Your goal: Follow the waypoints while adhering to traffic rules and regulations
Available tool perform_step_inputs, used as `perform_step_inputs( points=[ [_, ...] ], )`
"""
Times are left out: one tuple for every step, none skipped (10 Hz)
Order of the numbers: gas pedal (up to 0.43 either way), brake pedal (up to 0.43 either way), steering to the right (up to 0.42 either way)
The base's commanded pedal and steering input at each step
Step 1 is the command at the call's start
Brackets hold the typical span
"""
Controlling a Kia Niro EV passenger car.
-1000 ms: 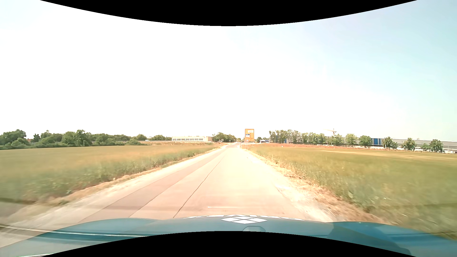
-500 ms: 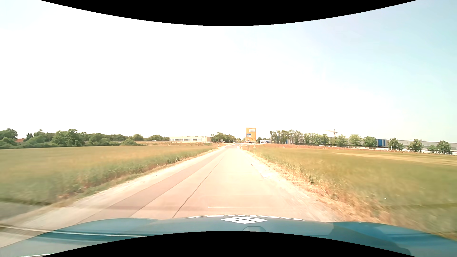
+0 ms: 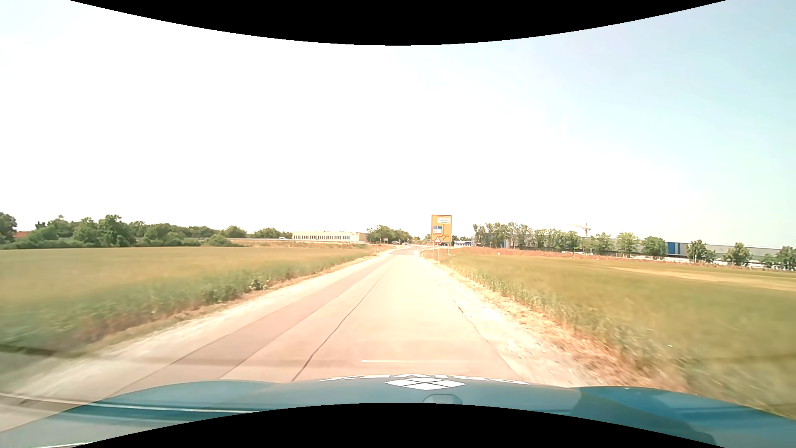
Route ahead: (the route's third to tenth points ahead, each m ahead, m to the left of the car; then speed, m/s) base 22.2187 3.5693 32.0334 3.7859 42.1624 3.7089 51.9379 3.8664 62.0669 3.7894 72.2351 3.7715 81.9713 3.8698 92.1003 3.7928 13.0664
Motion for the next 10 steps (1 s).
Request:
perform_step_inputs(
  points=[
    [0.02, 0.0, -0.004],
    [0.02, 0.0, -0.004],
    [0.02, 0.0, -0.003],
    [0.02, 0.0, -0.003],
    [0.02, 0.0, -0.003],
    [0.02, 0.0, -0.003],
    [0.02, 0.0, -0.003],
    [0.02, 0.0, -0.003],
    [0.02, 0.0, -0.002],
    [0.02, 0.0, -0.002]
  ],
)
